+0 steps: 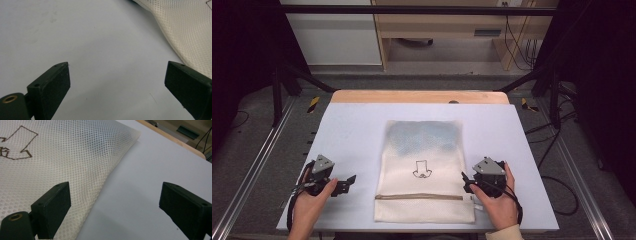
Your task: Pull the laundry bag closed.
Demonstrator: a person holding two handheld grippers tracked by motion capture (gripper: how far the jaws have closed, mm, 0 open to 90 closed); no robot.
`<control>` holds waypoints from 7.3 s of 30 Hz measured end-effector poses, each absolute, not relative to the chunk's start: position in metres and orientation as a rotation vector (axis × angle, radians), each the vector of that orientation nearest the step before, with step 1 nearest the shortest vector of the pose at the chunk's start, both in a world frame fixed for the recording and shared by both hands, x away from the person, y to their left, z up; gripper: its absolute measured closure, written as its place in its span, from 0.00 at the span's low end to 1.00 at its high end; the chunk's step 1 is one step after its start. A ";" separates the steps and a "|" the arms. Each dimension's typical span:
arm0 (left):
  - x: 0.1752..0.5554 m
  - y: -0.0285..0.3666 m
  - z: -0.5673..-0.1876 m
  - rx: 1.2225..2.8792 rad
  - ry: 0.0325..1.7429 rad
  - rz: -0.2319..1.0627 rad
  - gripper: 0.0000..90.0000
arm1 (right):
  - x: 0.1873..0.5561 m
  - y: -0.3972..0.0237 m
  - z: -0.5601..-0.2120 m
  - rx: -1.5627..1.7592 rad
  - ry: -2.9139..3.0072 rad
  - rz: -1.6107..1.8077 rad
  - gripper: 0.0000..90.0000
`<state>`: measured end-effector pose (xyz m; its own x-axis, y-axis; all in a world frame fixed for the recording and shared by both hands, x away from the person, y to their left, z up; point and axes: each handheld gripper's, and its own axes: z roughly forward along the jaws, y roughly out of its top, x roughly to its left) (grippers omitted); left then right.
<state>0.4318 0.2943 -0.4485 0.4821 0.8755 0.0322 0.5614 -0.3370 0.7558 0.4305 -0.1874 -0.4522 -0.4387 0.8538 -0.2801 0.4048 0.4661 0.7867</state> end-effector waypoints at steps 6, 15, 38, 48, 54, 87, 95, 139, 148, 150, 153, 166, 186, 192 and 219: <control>0.406 0.296 -0.446 1.895 1.214 0.455 0.05 | 0.429 -0.177 -0.454 1.048 2.093 0.798 0.12; 0.413 0.312 -0.444 1.896 1.251 0.623 0.06 | 0.425 -0.149 -0.450 0.950 2.191 0.761 0.16; 0.421 0.332 -0.444 1.885 1.328 0.665 0.07 | 0.442 -0.027 -0.394 0.580 2.566 0.696 0.13; 0.420 0.337 -0.445 1.821 1.342 0.618 0.06 | 0.450 -0.003 -0.375 0.522 2.588 0.735 0.21; 0.421 0.333 -0.446 1.828 1.327 0.635 0.06 | 0.446 0.012 -0.380 0.456 2.613 0.752 0.28; 0.422 0.332 -0.447 1.843 1.317 0.622 0.08 | 0.443 0.054 -0.408 0.268 2.827 0.741 0.73; 0.420 0.331 -0.445 1.844 1.315 0.616 0.08 | 0.442 0.055 -0.415 0.280 2.831 0.732 0.77; 0.368 0.289 -0.441 1.980 1.069 0.388 0.11 | 0.439 0.064 -0.423 0.272 2.919 0.847 0.91; 0.370 0.248 -0.452 2.017 1.000 0.233 0.10 | 0.439 0.059 -0.417 0.270 2.907 0.881 0.91; 0.373 0.246 -0.453 1.998 1.009 0.214 0.10 | 0.439 0.059 -0.416 0.268 2.905 0.881 0.91; 0.378 0.240 -0.455 1.962 1.025 0.185 0.14 | 0.438 0.058 -0.415 0.259 2.904 0.887 0.91; 0.393 0.229 -0.469 1.980 0.995 0.012 0.33 | 0.437 0.056 -0.411 0.254 2.890 0.897 0.91; 0.406 0.229 -0.483 1.922 0.973 -0.191 0.54 | 0.435 0.059 -0.412 0.223 2.892 0.881 0.91; 0.407 0.222 -0.486 1.923 0.965 -0.202 0.54 | 0.435 0.059 -0.412 0.239 2.890 0.893 0.91; 0.416 0.221 -0.488 1.924 0.956 -0.217 0.81 | 0.437 0.053 -0.409 0.234 2.883 0.932 0.91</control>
